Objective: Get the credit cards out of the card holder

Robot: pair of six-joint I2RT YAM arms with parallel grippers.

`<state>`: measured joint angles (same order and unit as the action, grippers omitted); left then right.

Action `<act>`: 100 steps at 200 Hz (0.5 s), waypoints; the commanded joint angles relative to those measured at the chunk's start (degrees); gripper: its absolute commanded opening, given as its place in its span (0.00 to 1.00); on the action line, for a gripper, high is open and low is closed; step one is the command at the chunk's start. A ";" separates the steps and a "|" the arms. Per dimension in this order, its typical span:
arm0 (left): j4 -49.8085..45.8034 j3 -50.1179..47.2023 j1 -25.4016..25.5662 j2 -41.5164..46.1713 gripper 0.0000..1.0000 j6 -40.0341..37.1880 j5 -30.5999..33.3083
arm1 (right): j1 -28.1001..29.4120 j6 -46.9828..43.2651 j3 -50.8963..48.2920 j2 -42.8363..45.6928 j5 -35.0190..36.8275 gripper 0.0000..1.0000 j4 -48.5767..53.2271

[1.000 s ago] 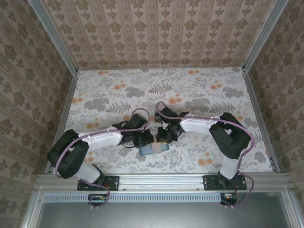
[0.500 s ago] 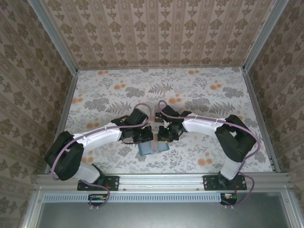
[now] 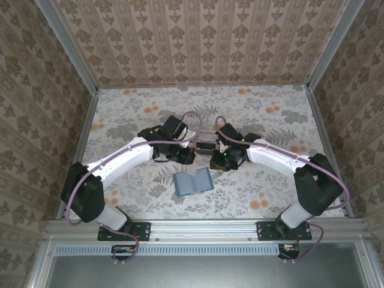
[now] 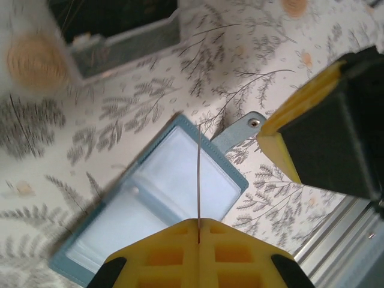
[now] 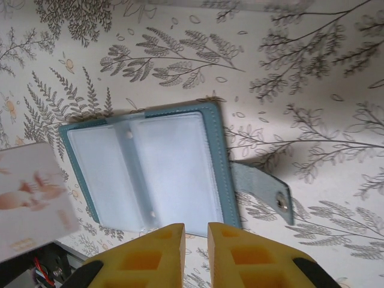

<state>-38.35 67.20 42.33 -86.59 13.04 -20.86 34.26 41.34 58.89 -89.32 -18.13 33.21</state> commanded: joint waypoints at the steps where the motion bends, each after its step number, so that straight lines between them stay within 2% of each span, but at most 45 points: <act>1: -8.17 4.93 -0.03 -1.60 0.00 -18.67 -0.44 | -1.27 -2.01 -1.67 2.55 1.26 0.18 3.24; 69: -20.24 23.95 -0.45 -13.31 0.00 -42.44 8.29 | -4.41 -4.07 -3.72 6.98 1.46 0.19 6.30; 100: -27.19 35.21 -0.96 -21.04 0.00 -50.60 8.73 | -5.55 -4.60 -4.52 9.16 1.69 0.18 7.72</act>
<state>-57.14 95.24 42.06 -103.55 -25.93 -13.96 29.52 38.22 55.51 -82.72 -17.65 37.71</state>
